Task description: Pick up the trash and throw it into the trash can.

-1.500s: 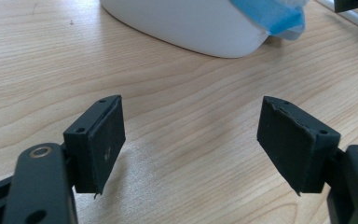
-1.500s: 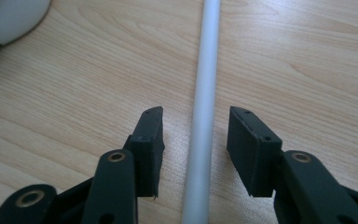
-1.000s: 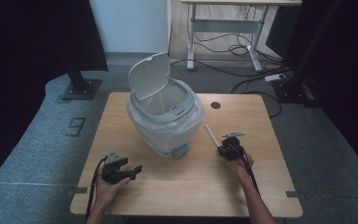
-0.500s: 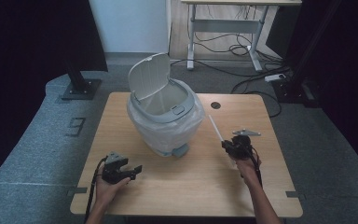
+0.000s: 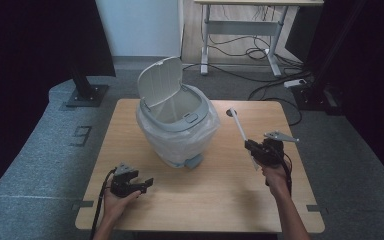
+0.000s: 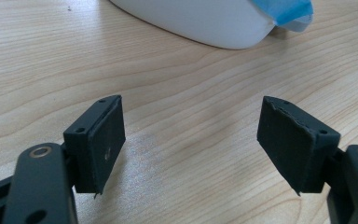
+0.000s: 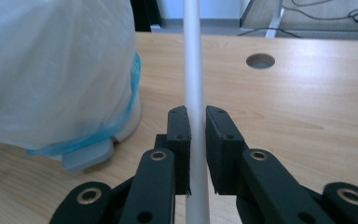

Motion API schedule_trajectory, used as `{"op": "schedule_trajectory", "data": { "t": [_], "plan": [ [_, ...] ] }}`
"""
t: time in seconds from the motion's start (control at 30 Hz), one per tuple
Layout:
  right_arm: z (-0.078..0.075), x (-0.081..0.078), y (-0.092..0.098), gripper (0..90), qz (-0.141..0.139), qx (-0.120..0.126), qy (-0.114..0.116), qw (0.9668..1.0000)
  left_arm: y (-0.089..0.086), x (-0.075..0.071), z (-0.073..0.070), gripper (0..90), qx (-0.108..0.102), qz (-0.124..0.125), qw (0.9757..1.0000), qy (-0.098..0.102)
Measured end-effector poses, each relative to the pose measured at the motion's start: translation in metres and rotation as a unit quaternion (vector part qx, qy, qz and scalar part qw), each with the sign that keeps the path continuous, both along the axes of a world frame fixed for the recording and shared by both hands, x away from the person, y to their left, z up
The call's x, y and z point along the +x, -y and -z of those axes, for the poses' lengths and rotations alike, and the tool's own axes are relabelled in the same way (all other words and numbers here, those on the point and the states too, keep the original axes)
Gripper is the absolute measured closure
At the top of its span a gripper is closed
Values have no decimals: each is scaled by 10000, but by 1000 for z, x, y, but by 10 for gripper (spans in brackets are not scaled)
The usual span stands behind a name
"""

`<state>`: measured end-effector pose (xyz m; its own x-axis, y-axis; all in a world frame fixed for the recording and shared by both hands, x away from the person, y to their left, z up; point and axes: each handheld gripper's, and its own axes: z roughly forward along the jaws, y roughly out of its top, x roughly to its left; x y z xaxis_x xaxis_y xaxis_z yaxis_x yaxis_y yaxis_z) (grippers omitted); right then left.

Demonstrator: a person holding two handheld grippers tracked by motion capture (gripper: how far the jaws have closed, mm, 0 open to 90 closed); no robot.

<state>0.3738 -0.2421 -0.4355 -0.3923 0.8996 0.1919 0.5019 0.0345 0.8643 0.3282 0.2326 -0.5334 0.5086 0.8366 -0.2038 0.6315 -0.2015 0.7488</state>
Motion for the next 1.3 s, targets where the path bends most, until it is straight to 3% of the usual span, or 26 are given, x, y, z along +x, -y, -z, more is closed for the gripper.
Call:
{"op": "schedule_trajectory", "data": {
  "t": [0.3,0.57,0.97,1.3],
  "plan": [
    [-21,-7,-8,802,-127,25,272,9995,-1,0,2,232,-38,-18,10000,-53],
    [-23,-9,-19,801,-321,108,306,9990,-4,2,5,233,-53,-102,9998,-140],
    [-33,-15,-25,800,-395,116,474,9980,-1,3,10,233,42,-62,9994,-325],
    [-34,-17,-28,800,-417,147,519,9977,2,3,11,232,53,-36,9996,-277]
  ]
}}
